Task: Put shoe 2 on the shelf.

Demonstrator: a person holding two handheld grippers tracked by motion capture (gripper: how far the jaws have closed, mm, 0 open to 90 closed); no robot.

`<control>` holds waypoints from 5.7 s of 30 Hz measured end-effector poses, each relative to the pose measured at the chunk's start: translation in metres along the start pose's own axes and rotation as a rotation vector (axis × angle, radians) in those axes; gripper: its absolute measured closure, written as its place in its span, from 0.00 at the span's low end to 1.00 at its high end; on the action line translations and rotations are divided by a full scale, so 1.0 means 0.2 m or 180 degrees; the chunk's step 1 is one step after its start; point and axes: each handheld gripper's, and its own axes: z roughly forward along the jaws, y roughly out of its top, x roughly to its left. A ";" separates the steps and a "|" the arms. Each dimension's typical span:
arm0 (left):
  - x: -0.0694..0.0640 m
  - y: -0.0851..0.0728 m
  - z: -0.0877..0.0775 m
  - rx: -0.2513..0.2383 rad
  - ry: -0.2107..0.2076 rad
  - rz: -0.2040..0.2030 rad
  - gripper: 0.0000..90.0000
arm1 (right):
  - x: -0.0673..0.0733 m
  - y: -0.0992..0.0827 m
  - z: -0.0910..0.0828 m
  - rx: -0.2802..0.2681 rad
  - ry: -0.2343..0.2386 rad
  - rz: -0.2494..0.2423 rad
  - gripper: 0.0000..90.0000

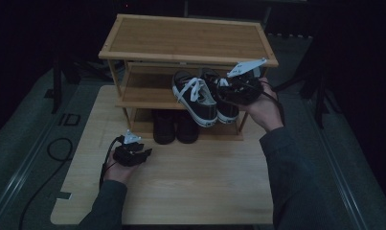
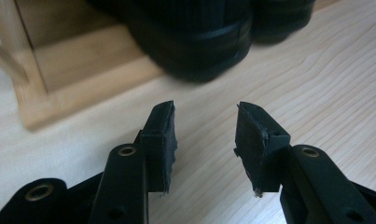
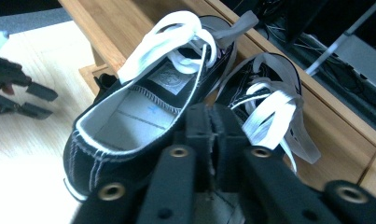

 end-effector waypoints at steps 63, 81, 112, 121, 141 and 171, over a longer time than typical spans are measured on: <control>0.01 0.78 -0.19 -0.0271 0.0025 0.0360 1.00 | 0.18 -0.24 -0.09 0.0081 0.0557 -0.0227 1.00; 0.03 0.85 -0.09 -0.0134 0.0220 0.0430 1.00 | 0.22 -0.31 -0.01 0.0129 0.0715 -0.0225 1.00; 0.04 0.83 -0.06 -0.0234 0.0227 0.0338 1.00 | 0.35 -0.20 0.11 0.0025 0.0855 -0.0455 1.00; 0.03 0.83 -0.06 -0.0203 0.0289 0.0360 1.00 | 0.37 -0.16 0.16 -0.0116 0.0916 -0.0492 1.00; 0.02 0.85 -0.06 -0.0109 0.0332 0.0423 1.00 | 0.37 -0.14 0.29 -0.0254 0.0708 -0.0439 1.00; 0.02 0.85 -0.06 -0.0150 0.0314 0.0343 1.00 | 0.39 -0.05 0.40 -0.0231 0.0410 -0.0289 1.00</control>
